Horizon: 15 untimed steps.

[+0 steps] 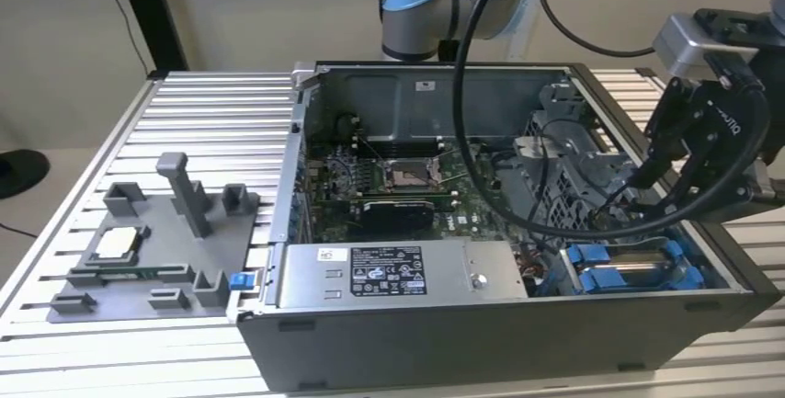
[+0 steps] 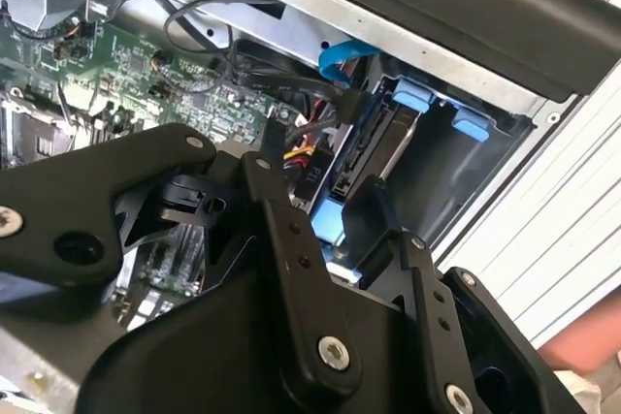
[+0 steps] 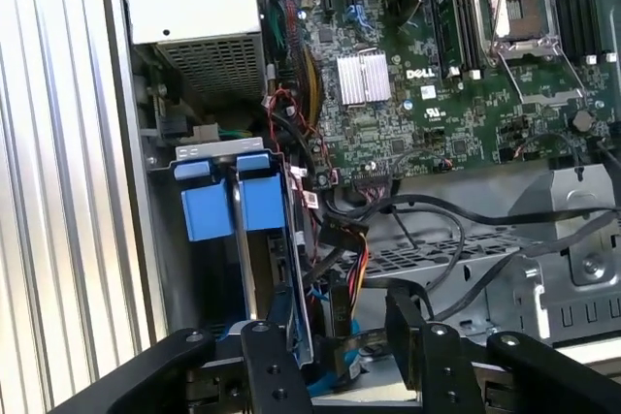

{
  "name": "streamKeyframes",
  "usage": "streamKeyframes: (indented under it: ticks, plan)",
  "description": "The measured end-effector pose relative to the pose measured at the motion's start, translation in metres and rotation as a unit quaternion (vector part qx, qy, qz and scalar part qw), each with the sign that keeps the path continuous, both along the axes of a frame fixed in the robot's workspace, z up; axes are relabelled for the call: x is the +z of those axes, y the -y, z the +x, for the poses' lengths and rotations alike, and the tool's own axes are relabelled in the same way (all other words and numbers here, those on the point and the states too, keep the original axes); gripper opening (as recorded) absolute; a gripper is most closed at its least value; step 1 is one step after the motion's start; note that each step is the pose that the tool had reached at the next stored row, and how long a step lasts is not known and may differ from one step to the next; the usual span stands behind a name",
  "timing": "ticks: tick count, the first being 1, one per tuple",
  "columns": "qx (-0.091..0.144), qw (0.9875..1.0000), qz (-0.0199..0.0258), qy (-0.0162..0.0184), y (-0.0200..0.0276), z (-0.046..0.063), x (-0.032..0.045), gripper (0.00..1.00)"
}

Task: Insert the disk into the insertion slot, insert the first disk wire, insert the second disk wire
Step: 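Insert the first disk wire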

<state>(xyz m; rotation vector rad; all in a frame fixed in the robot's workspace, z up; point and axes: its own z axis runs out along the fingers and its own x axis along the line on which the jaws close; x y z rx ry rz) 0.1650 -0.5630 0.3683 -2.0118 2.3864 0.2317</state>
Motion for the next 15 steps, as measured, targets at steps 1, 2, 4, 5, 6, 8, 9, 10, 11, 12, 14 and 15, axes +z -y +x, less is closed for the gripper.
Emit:
streamKeyframes:
  ticks: [1, 2, 4, 5, 6, 8, 9, 10, 11, 12, 14, 15]
  plan:
    - [0.000, 1.0000, 0.0000, -0.0023, 0.0000, -0.0001, -0.0002, 1.00]
    - [-0.001, 1.0000, 0.0000, -0.0033, 0.0000, -0.0002, -0.0004, 1.00]
    - [-0.001, 1.0000, 0.0000, -0.0034, 0.0000, -0.0002, -0.0006, 1.00]
    - [-0.001, 1.0000, 0.0000, -0.0034, 0.0000, -0.0002, -0.0006, 1.00]
    - [-0.001, 1.0000, 0.0001, -0.0034, 0.0000, -0.0001, -0.0007, 1.00]
    - [-0.001, 1.0000, 0.0004, -0.0034, 0.0000, -0.0001, -0.0008, 1.00]
    - [-0.001, 1.0000, 0.0011, -0.0034, 0.0000, -0.0001, -0.0011, 1.00]
    - [-0.001, 1.0000, 0.0018, -0.0034, 0.0000, -0.0001, -0.0011, 1.00]
    - [-0.001, 1.0000, 0.0026, -0.0034, 0.0000, -0.0001, -0.0012, 1.00]
    - [-0.001, 1.0000, 0.0034, -0.0034, 0.0000, -0.0001, -0.0014, 1.00]
    - [-0.001, 1.0000, 0.0036, -0.0034, -0.0002, 0.0001, -0.0015, 1.00]
    - [-0.001, 1.0000, 0.0037, -0.0034, -0.0003, 0.0002, -0.0015, 1.00]
